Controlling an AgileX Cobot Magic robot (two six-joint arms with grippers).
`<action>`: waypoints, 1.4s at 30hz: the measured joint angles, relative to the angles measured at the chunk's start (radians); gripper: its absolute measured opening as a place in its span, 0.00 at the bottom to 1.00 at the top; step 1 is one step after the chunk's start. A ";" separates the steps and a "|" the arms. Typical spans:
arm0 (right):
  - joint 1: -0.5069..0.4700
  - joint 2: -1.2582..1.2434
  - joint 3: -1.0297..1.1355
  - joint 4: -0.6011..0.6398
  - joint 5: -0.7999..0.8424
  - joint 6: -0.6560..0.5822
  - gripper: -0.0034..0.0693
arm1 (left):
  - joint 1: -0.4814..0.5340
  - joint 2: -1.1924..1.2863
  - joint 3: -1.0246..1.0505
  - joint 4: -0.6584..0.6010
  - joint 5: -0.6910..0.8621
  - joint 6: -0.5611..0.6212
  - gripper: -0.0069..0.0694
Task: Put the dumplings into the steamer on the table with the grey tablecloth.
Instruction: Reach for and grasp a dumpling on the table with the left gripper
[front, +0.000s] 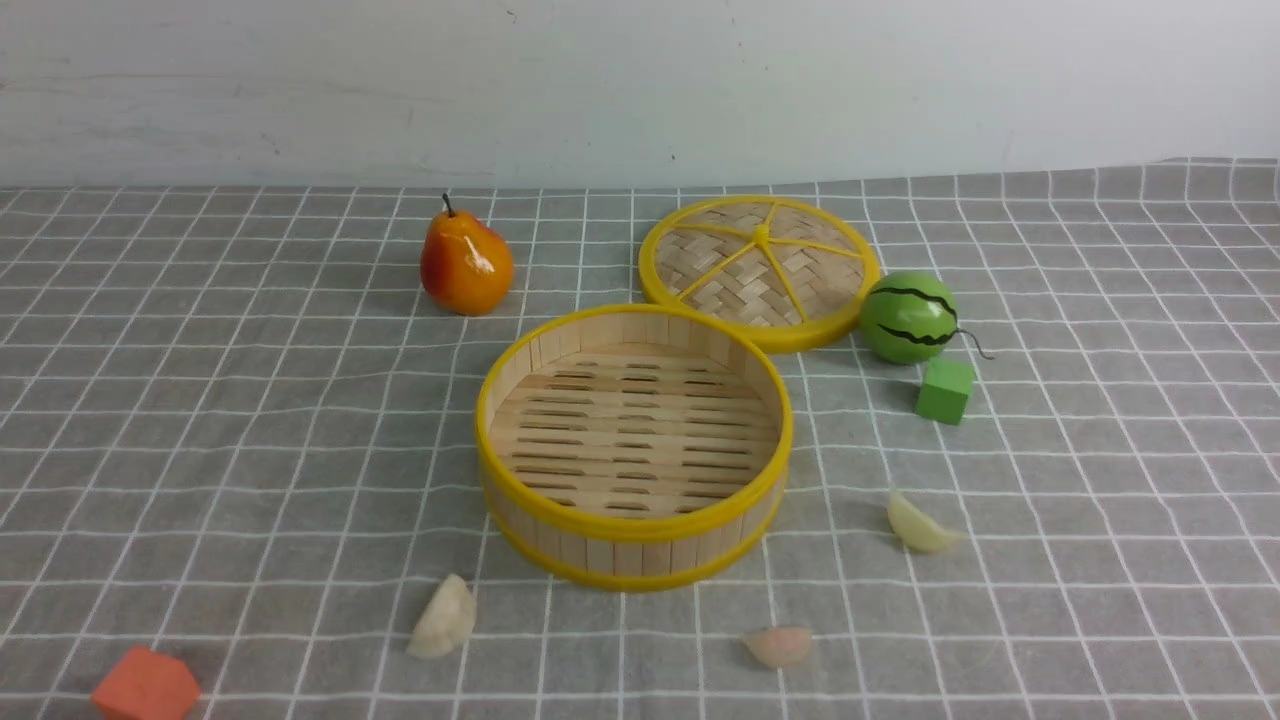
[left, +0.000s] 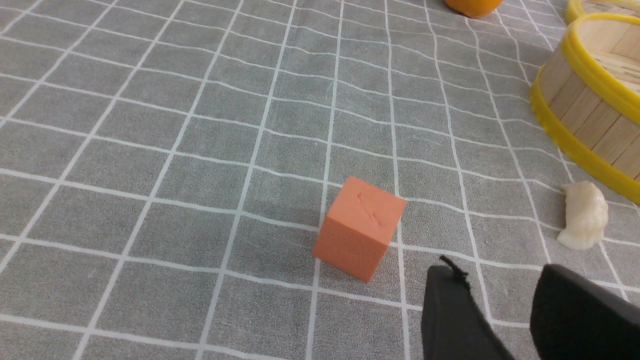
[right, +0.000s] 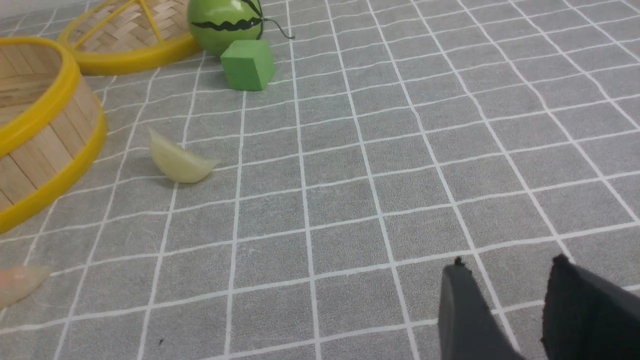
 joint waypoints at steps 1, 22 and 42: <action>0.000 0.000 0.000 0.000 0.000 0.000 0.38 | 0.000 0.000 0.000 0.000 0.000 0.000 0.40; 0.000 0.000 0.000 -0.008 0.000 0.000 0.38 | 0.000 0.000 0.000 0.000 0.000 0.000 0.40; 0.000 0.000 0.000 -0.042 -0.001 0.000 0.38 | 0.000 0.000 0.000 0.000 0.000 0.000 0.40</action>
